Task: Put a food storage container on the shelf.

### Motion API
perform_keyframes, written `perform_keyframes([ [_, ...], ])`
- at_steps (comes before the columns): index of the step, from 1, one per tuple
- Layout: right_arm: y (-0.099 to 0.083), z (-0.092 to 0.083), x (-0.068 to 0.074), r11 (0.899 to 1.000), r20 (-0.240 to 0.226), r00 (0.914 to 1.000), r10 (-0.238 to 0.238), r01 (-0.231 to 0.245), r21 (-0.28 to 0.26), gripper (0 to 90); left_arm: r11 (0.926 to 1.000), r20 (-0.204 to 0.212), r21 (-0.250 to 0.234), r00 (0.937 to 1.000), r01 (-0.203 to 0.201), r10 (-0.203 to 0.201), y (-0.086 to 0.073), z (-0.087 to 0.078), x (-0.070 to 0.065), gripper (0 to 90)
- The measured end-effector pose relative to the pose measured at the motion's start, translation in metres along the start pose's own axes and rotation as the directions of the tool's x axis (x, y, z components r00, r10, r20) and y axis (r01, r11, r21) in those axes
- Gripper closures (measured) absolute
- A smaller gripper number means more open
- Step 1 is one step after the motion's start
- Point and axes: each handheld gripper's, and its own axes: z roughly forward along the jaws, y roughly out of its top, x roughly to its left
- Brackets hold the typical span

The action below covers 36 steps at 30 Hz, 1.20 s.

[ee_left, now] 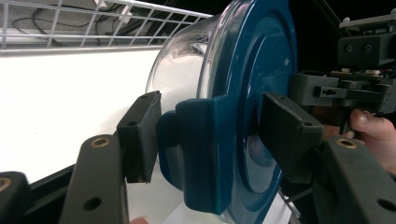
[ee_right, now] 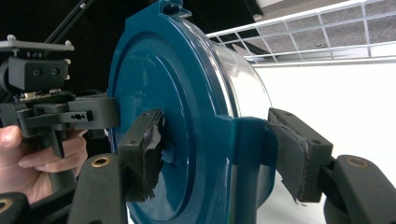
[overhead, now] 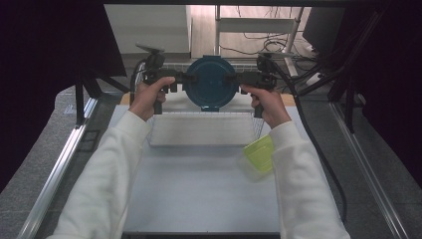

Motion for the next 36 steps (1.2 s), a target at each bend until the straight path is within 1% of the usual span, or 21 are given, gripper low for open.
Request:
perform_keyframes([
  [2, 0.001, 0.002, -0.002, 1.0, -0.002, 0.9999, 0.016, -0.016, -0.002, 37.6, 0.9999, 0.0, -0.003, 0.9999, 0.013, -0.013, 0.0, 0.001, 0.002, 40.8],
  [4, 0.004, 0.005, -0.006, 0.999, -0.003, 0.9987, 0.052, -0.052, 0.003, 37.5, 0.9996, 0.001, -0.007, 0.9996, 0.027, -0.027, 0.001, 0.002, 0.004, 40.6],
  [5, 0.004, 0.005, -0.006, 0.999, -0.003, 0.9987, 0.052, -0.052, 0.003, 37.5, 0.9995, 0.0, -0.007, 0.9995, 0.032, -0.032, 0.001, 0.003, 0.005, 40.6],
  [6, 0.004, 0.006, -0.007, 0.998, -0.004, 0.998, 0.062, -0.062, 0.001, 37.5, 0.9992, 0.004, -0.007, 0.9992, 0.04, -0.04, 0.001, 0.004, 0.007, 40.6],
  [9, 0.006, 0.009, -0.01, 0.995, -0.002, 0.995, 0.1, -0.1, 0.006, 37.3, 0.9974, 0.012, -0.007, 0.9974, 0.072, -0.072, 0.003, 0.006, 0.011, 40.5],
  [11, 0.009, 0.012, -0.013, 0.992, 0.003, 0.9919, 0.127, -0.127, 0.017, 37.1, 0.9967, 0.011, -0.004, 0.9966, 0.081, -0.081, 0.004, 0.008, 0.013, 40.3],
  [12, 0.009, 0.012, -0.013, 0.992, 0.003, 0.9919, 0.127, -0.127, 0.017, 37.1, 0.9961, 0.015, -0.006, 0.996, 0.088, -0.088, 0.004, 0.008, 0.014, 40.3],
  [13, 0.01, 0.013, -0.014, 0.99, 0.004, 0.9905, 0.137, -0.137, 0.02, 37.1, 0.9955, 0.016, -0.005, 0.9954, 0.095, -0.095, 0.004, 0.009, 0.016, 40.3],
  [16, 0.012, 0.015, -0.015, 0.988, 0.016, 0.9885, 0.15, -0.151, 0.028, 36.9, 0.9924, 0.031, -0.011, 0.9921, 0.122, -0.122, 0.005, 0.012, 0.021, 40.1],
  [19, 0.014, 0.018, -0.016, 0.986, 0.028, 0.9867, 0.16, -0.161, 0.032, 36.5, 0.9901, 0.038, -0.012, 0.9895, 0.14, -0.139, 0.006, 0.013, 0.024, 40.0],
  [24, 0.014, 0.021, -0.019, 0.983, 0.032, 0.983, 0.181, -0.182, 0.029, 36.3, 0.9861, 0.041, -0.012, 0.9854, 0.166, -0.165, 0.006, 0.017, 0.029, 39.4],
  [26, 0.014, 0.023, -0.021, 0.982, 0.033, 0.9817, 0.187, -0.188, 0.03, 36.1, 0.9836, 0.046, -0.014, 0.9828, 0.18, -0.179, 0.006, 0.018, 0.031, 39.1],
  [29, 0.015, 0.025, -0.023, 0.978, 0.038, 0.9776, 0.207, -0.208, 0.028, 35.9, 0.9822, 0.049, -0.015, 0.9812, 0.187, -0.187, 0.006, 0.019, 0.034, 38.7],
  [34, 0.014, 0.027, -0.025, 0.975, 0.041, 0.9753, 0.217, -0.218, 0.029, 35.3, 0.9802, 0.056, -0.019, 0.979, 0.197, -0.196, 0.005, 0.022, 0.037, 38.3],
  [35, 0.014, 0.027, -0.026, 0.975, 0.042, 0.9751, 0.218, -0.219, 0.029, 35.0, 0.9809, 0.057, -0.019, 0.9797, 0.194, -0.193, 0.005, 0.022, 0.038, 38.1],
  [36, 0.014, 0.028, -0.027, 0.972, 0.04, 0.9718, 0.232, -0.234, 0.029, 34.8, 0.9811, 0.058, -0.019, 0.9798, 0.193, -0.191, 0.005, 0.022, 0.038, 38.0],
])
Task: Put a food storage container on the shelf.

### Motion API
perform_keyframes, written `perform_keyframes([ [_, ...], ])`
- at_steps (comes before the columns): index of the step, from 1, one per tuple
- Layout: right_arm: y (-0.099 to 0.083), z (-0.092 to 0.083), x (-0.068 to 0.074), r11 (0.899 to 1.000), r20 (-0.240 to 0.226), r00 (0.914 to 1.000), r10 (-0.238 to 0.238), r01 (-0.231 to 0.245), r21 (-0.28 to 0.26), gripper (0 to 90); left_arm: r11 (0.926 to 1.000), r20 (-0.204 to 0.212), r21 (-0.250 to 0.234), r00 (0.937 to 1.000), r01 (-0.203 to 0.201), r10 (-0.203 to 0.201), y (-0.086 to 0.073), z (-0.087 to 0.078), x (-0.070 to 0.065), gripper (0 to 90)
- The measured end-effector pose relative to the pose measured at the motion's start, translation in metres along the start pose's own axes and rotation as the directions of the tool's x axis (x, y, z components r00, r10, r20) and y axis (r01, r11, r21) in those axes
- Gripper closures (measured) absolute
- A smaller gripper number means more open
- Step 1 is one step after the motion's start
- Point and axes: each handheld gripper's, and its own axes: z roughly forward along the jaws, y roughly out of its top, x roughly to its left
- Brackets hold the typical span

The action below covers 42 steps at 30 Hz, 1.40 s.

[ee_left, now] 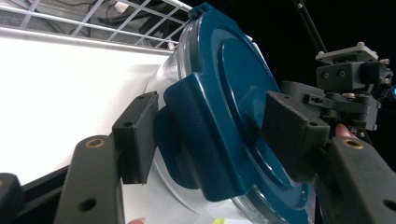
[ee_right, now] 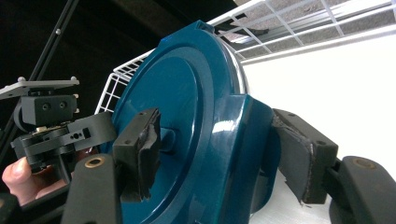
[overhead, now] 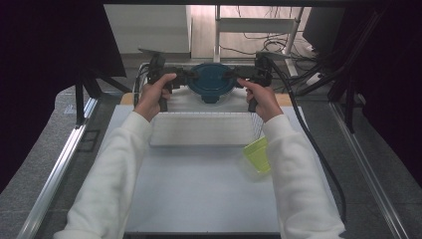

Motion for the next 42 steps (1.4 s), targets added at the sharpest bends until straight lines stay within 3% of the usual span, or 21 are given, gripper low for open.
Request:
perform_keyframes([
  [3, -0.001, 0.0, 0.0, 1.0, 0.0, 0.9998, -0.018, 0.018, -0.006, 33.7, 0.9999, 0.003, -0.004, 1.0, -0.009, 0.009, 0.0, 0.0, 0.001, 37.8],
  [5, -0.002, 0.0, 0.002, 0.999, 0.013, 0.9992, -0.039, 0.039, -0.018, 31.8, 0.9992, -0.012, -0.011, 0.9992, -0.038, 0.038, -0.001, 0.001, -0.001, 36.4],
  [10, -0.01, -0.006, 0.019, 0.983, 0.099, 0.9809, -0.167, 0.174, -0.06, 16.8, 0.9919, -0.094, -0.037, 0.9886, -0.122, 0.118, -0.005, -0.002, -0.012, 20.3],
  [14, -0.021, -0.013, 0.029, 0.96, 0.148, 0.9537, -0.262, 0.273, -0.063, 13.8, 0.9756, -0.164, -0.078, 0.9679, -0.205, 0.191, -0.015, -0.012, -0.028, 18.5],
  [15, -0.025, -0.015, 0.031, 0.948, 0.166, 0.9411, -0.295, 0.309, -0.07, 13.6, 0.9715, -0.176, -0.075, 0.962, -0.225, 0.209, -0.017, -0.013, -0.031, 18.5],
  [16, -0.028, -0.016, 0.032, 0.94, 0.177, 0.9324, -0.315, 0.332, -0.076, 13.6, 0.9639, -0.195, -0.062, 0.9504, -0.259, 0.243, -0.02, -0.016, -0.036, 18.3],
  [17, -0.032, -0.019, 0.033, 0.926, 0.191, 0.9178, -0.348, 0.369, -0.082, 13.6, 0.958, -0.199, -0.05, 0.9428, -0.282, 0.267, -0.023, -0.018, -0.04, 18.2],
  [20, -0.044, -0.025, 0.034, 0.897, 0.195, 0.89, -0.412, 0.434, -0.088, 14.0, 0.9475, -0.18, -0.03, 0.9341, -0.319, 0.308, -0.035, -0.022, -0.047, 17.5],
  [21, -0.046, -0.027, 0.034, 0.893, 0.189, 0.887, -0.421, 0.442, -0.087, 14.2, 0.9441, -0.175, -0.015, 0.9305, -0.329, 0.322, -0.039, -0.023, -0.048, 17.2],
  [22, -0.05, -0.03, 0.033, 0.888, 0.181, 0.8842, -0.431, 0.451, -0.087, 14.6, 0.9377, -0.184, -0.007, 0.9221, -0.347, 0.34, -0.046, -0.025, -0.049, 16.7],
  [23, -0.054, -0.034, 0.032, 0.886, 0.169, 0.8832, -0.438, 0.456, -0.089, 14.9, 0.9352, -0.186, -0.009, 0.9195, -0.354, 0.346, -0.052, -0.027, -0.05, 16.8],
  [26, -0.065, -0.046, 0.028, 0.878, 0.145, 0.8791, -0.454, 0.469, -0.097, 15.6, 0.9278, -0.17, -0.011, 0.915, -0.373, 0.366, -0.068, -0.033, -0.05, 17.0],
  [29, -0.077, -0.059, 0.022, 0.869, 0.121, 0.8735, -0.471, 0.484, -0.104, 16.7, 0.9253, -0.157, -0.007, 0.9144, -0.379, 0.373, -0.089, -0.039, -0.048, 17.7],
  [31, -0.087, -0.067, 0.018, 0.859, 0.114, 0.8637, -0.491, 0.502, -0.105, 18.4, 0.918, -0.159, 0.004, 0.9061, -0.397, 0.392, -0.102, -0.043, -0.046, 17.9],
  [32, -0.094, -0.072, 0.015, 0.847, 0.12, 0.8522, -0.509, 0.521, -0.103, 18.7, 0.9154, -0.161, 0.008, 0.903, -0.402, 0.398, -0.109, -0.045, -0.045, 18.2],
  [33, -0.1, -0.075, 0.012, 0.84, 0.128, 0.8433, -0.522, 0.534, -0.096, 18.8, 0.9139, -0.159, 0.009, 0.9017, -0.406, 0.402, -0.114, -0.046, -0.044, 18.6],
  [35, -0.113, -0.082, 0.005, 0.832, 0.123, 0.8352, -0.536, 0.547, -0.092, 20.4, 0.9142, -0.148, 0.011, 0.9035, -0.405, 0.402, -0.128, -0.05, -0.041, 18.8],
  [37, -0.125, -0.088, -0.002, 0.832, 0.113, 0.8366, -0.536, 0.546, -0.093, 22.1, 0.9175, -0.145, 0.012, 0.9072, -0.397, 0.395, -0.141, -0.054, -0.038, 19.5],
  [40, -0.141, -0.096, -0.013, 0.83, 0.102, 0.8346, -0.541, 0.55, -0.096, 24.1, 0.9105, -0.181, 0.026, 0.8938, -0.413, 0.41, -0.159, -0.057, -0.035, 20.2],
  [42, -0.155, -0.101, -0.021, 0.83, 0.099, 0.835, -0.541, 0.55, -0.097, 26.0, 0.9127, -0.178, 0.036, 0.896, -0.407, 0.407, -0.174, -0.058, -0.032, 20.5],
])
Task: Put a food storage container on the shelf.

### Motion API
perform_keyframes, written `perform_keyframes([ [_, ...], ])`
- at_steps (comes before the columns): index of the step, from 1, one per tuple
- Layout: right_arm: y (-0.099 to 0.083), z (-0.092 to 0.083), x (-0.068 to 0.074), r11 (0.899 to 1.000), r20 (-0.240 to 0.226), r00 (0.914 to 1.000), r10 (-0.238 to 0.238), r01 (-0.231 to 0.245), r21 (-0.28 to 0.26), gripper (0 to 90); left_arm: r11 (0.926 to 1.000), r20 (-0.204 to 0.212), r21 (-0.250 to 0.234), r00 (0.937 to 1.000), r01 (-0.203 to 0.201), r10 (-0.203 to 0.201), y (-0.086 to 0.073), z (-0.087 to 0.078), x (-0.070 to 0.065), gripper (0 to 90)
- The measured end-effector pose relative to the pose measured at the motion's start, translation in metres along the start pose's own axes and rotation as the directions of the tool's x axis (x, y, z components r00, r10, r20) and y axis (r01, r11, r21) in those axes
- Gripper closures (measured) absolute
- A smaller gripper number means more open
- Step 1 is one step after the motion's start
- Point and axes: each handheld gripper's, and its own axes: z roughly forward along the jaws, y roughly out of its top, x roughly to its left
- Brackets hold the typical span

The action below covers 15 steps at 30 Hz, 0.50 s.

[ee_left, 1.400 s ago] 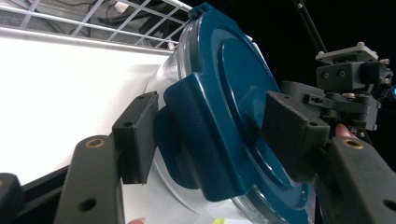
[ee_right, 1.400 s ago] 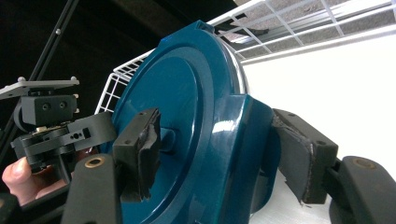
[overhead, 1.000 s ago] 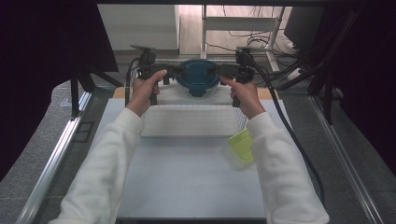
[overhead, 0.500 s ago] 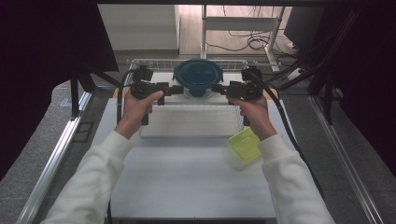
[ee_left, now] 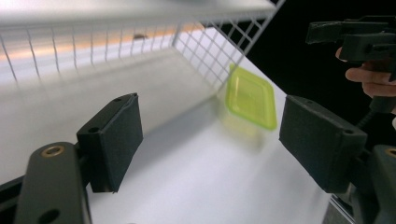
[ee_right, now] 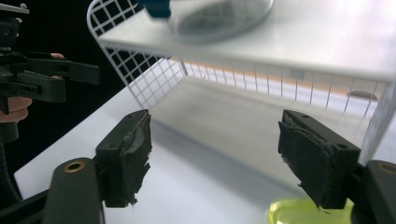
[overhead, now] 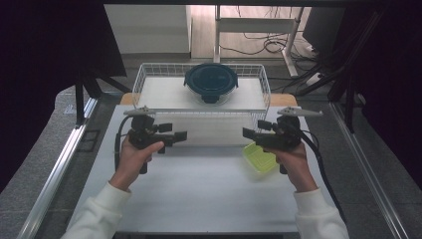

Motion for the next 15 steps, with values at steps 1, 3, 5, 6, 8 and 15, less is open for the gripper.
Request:
perform_keyframes([
  [1, -0.007, -0.002, 0.0, 1.0, -0.003, 1.0, -0.001, 0.001, 0.001, 26.7, 1.0, 0.004, 0.006, 1.0, 0.004, -0.004, -0.006, 0.0, -0.002, 20.6],
  [3, -0.018, -0.005, 0.002, 1.0, -0.004, 1.0, -0.003, 0.004, 0.014, 27.8, 0.9999, -0.001, 0.009, 0.9999, 0.011, -0.011, -0.017, -0.001, -0.004, 21.1],
  [5, -0.03, -0.008, 0.004, 0.999, -0.004, 0.9997, -0.024, 0.024, 0.038, 28.4, 0.9999, -0.019, 0.013, 0.9998, 0.01, -0.01, -0.025, -0.003, -0.006, 21.1],
  [6, -0.036, -0.01, 0.006, 0.998, 0.0, 0.9993, -0.036, 0.036, 0.051, 29.0, 0.9999, -0.047, 0.012, 0.9989, 0.003, -0.002, -0.03, -0.005, -0.007, 21.5],
  [8, -0.047, -0.016, 0.007, 0.997, -0.005, 0.9986, -0.052, 0.053, 0.064, 29.1, 0.9996, -0.069, 0.027, 0.9976, -0.011, 0.013, -0.038, -0.006, -0.008, 22.0],
  [15, -0.065, -0.026, 0.003, 0.992, 0.006, 0.9981, -0.061, 0.06, 0.112, 29.0, 0.9965, -0.115, 0.082, 0.9931, -0.017, 0.026, -0.066, -0.003, -0.003, 22.0],
])
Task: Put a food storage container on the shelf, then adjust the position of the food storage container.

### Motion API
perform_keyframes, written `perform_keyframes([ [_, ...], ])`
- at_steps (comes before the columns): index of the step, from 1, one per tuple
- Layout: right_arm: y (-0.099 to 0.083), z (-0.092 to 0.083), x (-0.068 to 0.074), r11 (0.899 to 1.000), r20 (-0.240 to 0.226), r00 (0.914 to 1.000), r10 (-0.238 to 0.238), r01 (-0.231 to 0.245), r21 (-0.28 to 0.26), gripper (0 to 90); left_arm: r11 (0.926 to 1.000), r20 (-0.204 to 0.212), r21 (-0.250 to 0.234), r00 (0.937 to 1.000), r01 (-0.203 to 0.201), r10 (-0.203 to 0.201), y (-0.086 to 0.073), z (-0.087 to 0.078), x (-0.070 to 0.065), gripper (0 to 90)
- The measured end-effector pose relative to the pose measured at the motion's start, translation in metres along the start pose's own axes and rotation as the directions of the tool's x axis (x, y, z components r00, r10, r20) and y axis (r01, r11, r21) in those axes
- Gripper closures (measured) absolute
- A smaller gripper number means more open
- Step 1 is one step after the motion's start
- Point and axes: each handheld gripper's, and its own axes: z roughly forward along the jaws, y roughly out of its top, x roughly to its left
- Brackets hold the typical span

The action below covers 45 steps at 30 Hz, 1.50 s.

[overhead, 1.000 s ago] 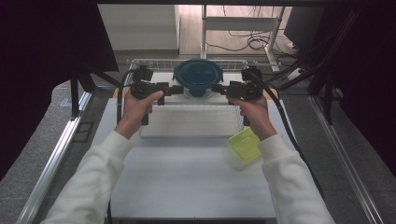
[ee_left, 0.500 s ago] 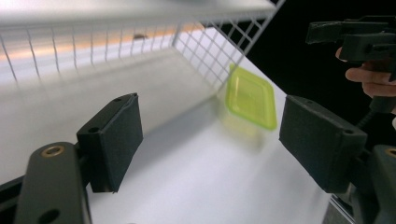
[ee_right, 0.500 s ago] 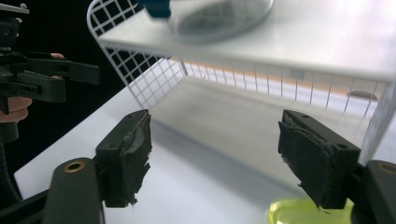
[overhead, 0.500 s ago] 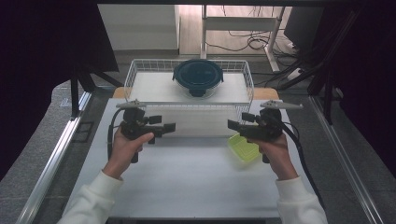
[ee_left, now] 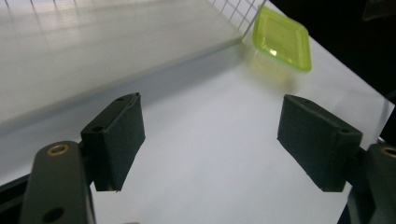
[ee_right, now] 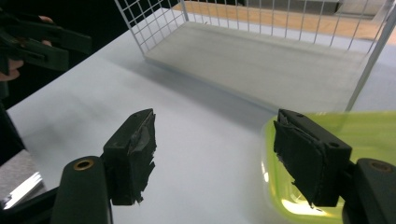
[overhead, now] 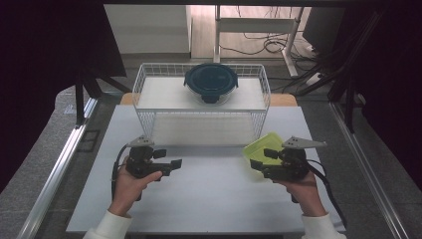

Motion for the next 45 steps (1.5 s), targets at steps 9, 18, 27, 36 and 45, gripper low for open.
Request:
perform_keyframes([
  [9, -0.02, 0.011, -0.001, 0.995, 0.049, 0.9988, 0.001, -0.006, 0.101, 25.1, 0.9999, 0.017, 0.013, 0.9999, 0.003, -0.003, -0.013, 0.004, 0.006, 22.6],
  [18, -0.023, 0.017, -0.009, 0.988, 0.05, 0.9984, 0.027, -0.035, 0.152, 26.0, 0.9984, 0.031, 0.057, 0.9995, -0.002, 0.0, -0.018, 0.016, 0.009, 22.9],
  [27, -0.026, 0.022, -0.012, 0.982, 0.108, 0.9939, 0.023, -0.043, 0.185, 27.0, 0.9993, 0.042, 0.031, 0.9989, 0.018, -0.019, -0.017, 0.012, 0.009, 22.4],
  [36, -0.021, 0.012, -0.029, 0.986, 0.178, 0.9835, 0.032, -0.06, 0.156, 45.3, 0.999, 0.048, 0.041, 0.9986, 0.02, -0.021, -0.02, 0.012, 0.01, 22.2],
  [45, -0.003, 0.013, -0.057, 0.982, 0.26, 0.9656, 0.006, -0.056, 0.183, 64.1, 0.9986, 0.063, 0.042, 0.9974, 0.033, -0.035, -0.021, 0.01, 0.012, 22.1],
])
